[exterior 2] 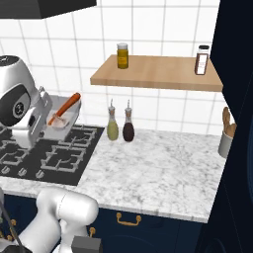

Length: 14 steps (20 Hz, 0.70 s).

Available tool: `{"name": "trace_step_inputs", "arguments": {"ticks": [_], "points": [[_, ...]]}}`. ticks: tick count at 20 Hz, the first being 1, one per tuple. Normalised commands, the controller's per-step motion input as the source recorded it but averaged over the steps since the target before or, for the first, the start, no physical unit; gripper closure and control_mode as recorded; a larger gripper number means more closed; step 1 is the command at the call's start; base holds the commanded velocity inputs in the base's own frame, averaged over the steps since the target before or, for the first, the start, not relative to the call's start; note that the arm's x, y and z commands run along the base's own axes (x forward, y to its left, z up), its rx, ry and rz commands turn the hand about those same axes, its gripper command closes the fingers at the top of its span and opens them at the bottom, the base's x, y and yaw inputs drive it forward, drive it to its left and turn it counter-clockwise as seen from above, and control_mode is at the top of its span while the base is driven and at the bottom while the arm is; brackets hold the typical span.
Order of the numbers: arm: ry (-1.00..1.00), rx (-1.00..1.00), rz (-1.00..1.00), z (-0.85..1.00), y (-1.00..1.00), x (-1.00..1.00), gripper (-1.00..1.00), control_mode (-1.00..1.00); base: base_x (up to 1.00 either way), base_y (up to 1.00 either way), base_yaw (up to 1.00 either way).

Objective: Take the meat container that has the steak and place it on the second highest rack of the freezer. Then take the vegetable container that has the carrot and garlic and place it on the highest rack of the freezer.

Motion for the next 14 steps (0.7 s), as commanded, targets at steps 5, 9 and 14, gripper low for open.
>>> {"name": "trace_step_inputs", "arguments": {"ticks": [5, 9, 14], "points": [[0.00, 0.00, 0.00, 0.00, 0.00, 0.00, 1.00, 1.00, -0.23, 0.88, 0.00], [0.00, 0.00, 0.00, 0.00, 0.00, 0.00, 1.00, 1.00, -0.21, 1.00, 0.00], [0.00, 0.00, 0.00, 0.00, 0.00, 0.00, 1.00, 1.00, -0.32, 1.00, -0.03]]}}
